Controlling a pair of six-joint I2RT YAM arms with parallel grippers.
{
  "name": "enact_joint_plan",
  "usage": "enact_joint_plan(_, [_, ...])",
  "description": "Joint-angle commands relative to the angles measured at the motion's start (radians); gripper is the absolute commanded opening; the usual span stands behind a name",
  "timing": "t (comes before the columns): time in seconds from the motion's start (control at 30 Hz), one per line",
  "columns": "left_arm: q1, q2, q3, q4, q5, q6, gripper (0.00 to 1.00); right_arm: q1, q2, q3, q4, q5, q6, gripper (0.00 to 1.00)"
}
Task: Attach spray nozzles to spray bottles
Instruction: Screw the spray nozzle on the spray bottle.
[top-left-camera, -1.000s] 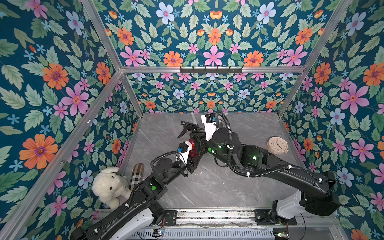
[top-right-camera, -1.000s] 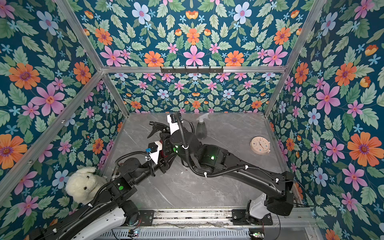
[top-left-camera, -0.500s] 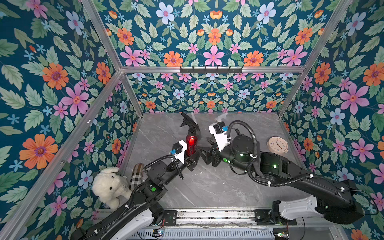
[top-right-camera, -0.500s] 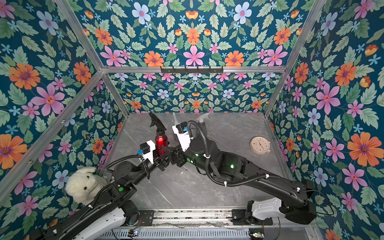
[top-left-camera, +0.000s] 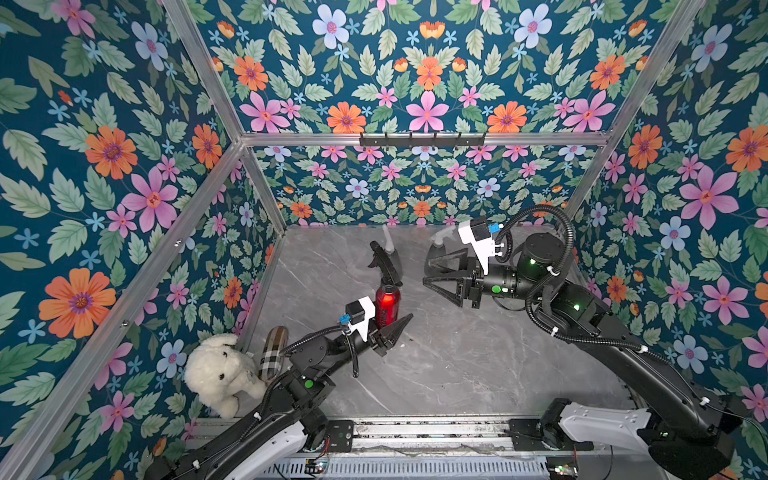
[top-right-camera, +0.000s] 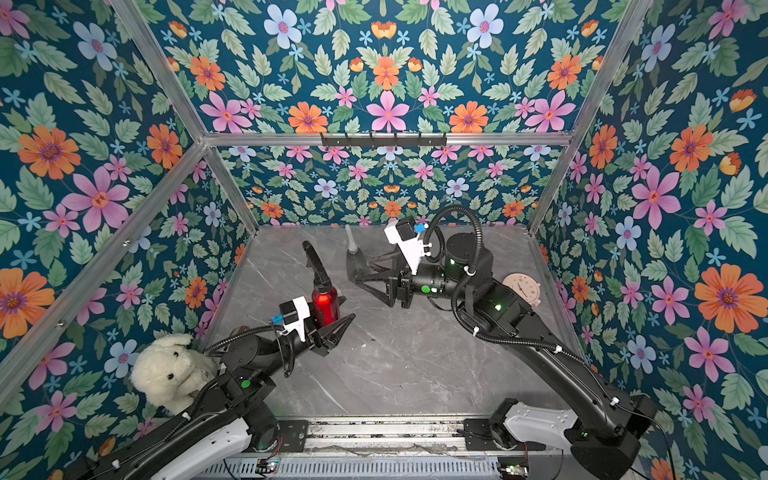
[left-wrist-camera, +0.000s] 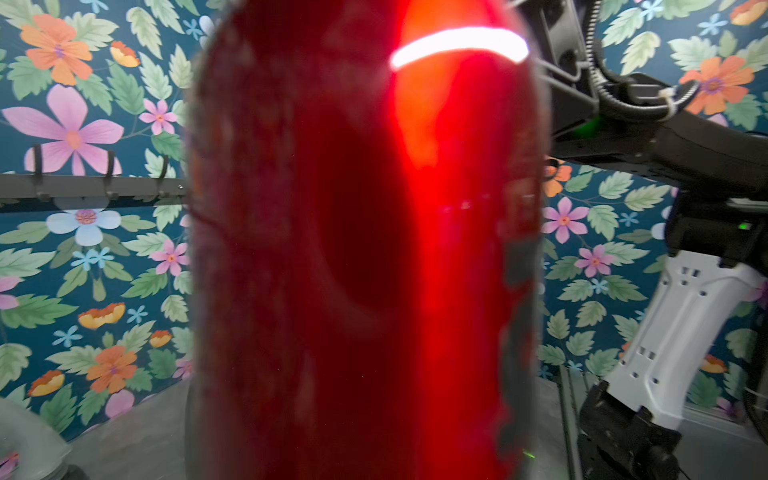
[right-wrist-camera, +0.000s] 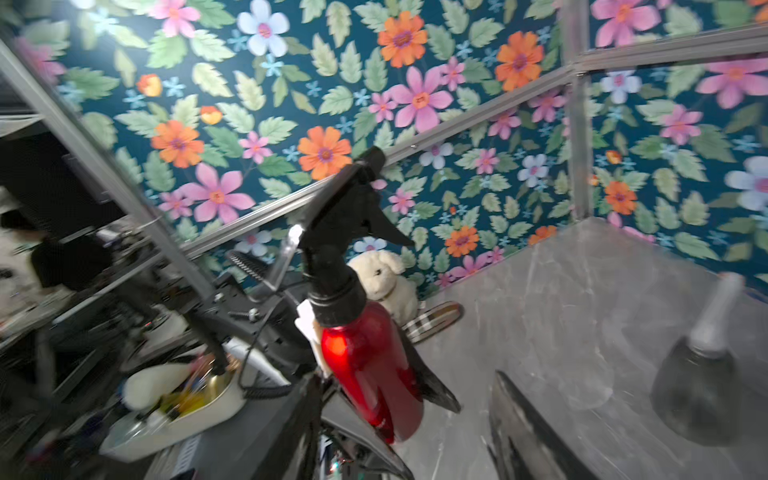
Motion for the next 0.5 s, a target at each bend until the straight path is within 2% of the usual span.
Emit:
enact_joint_plan(0.0, [0.001,0.002,0.003,0.064,0.081,-0.019,0.0,-0.005,0.034,0.037,0.044,-0.19,0.004,0.64])
enact_joint_plan(0.23, [0.001,0.016,-0.006,0.092,0.109,-0.032,0.0,0.008,0.119,0.094,0.021,-0.225,-0.017,0.58])
enact_joint_plan(0.47, [0.003,0.029,-0.002,0.097,0.123,-0.04,0.0,0.057,0.157,0.125,-0.022,-0.174,-0.085,0.58])
